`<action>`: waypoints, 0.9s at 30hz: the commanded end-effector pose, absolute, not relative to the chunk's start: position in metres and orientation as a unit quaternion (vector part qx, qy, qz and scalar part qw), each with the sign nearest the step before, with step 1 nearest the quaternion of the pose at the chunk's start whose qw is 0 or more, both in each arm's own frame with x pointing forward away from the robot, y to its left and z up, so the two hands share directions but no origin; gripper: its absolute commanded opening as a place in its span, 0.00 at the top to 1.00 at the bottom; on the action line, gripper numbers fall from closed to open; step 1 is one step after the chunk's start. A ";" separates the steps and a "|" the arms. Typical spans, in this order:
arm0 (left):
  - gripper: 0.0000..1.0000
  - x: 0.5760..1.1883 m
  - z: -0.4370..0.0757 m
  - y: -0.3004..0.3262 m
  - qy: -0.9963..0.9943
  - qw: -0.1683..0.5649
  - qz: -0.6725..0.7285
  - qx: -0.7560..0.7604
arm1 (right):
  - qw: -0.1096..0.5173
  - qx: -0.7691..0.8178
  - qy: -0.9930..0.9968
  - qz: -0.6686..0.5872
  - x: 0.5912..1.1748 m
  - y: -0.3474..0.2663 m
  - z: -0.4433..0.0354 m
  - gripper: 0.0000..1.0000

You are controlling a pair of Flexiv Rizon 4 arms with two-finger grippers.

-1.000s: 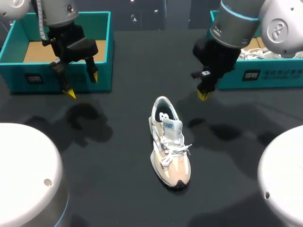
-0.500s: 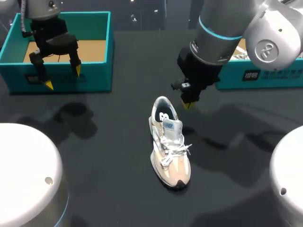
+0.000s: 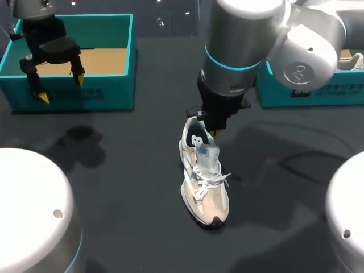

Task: Take the shoe out of the shoebox, open the shoe tongue, remove and reinsert the insole, then place the shoe into the shoebox

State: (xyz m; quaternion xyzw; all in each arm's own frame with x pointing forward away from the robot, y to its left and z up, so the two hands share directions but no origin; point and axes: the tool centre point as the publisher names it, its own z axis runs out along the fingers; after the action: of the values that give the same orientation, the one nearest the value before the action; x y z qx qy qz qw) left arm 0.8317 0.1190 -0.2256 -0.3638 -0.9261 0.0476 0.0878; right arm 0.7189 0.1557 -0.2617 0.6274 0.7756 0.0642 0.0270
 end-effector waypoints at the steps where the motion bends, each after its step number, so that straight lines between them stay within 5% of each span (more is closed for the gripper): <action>1: 0.00 0.830 -0.225 0.120 -0.926 0.087 0.047 -0.364 | 0.032 0.622 0.779 0.071 0.721 0.159 -0.264 1.00; 27: 0.00 0.830 -0.225 0.120 -0.926 0.087 0.047 -0.364 | 0.113 0.589 0.795 0.092 0.756 0.203 -0.308 1.00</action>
State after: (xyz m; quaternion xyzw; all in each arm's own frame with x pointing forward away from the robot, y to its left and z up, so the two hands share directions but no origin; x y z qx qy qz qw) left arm 0.8317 0.1192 -0.2254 -0.3640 -0.9260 0.0480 0.0878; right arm 0.7529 0.1951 -0.2909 0.5863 0.7973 0.0928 0.1095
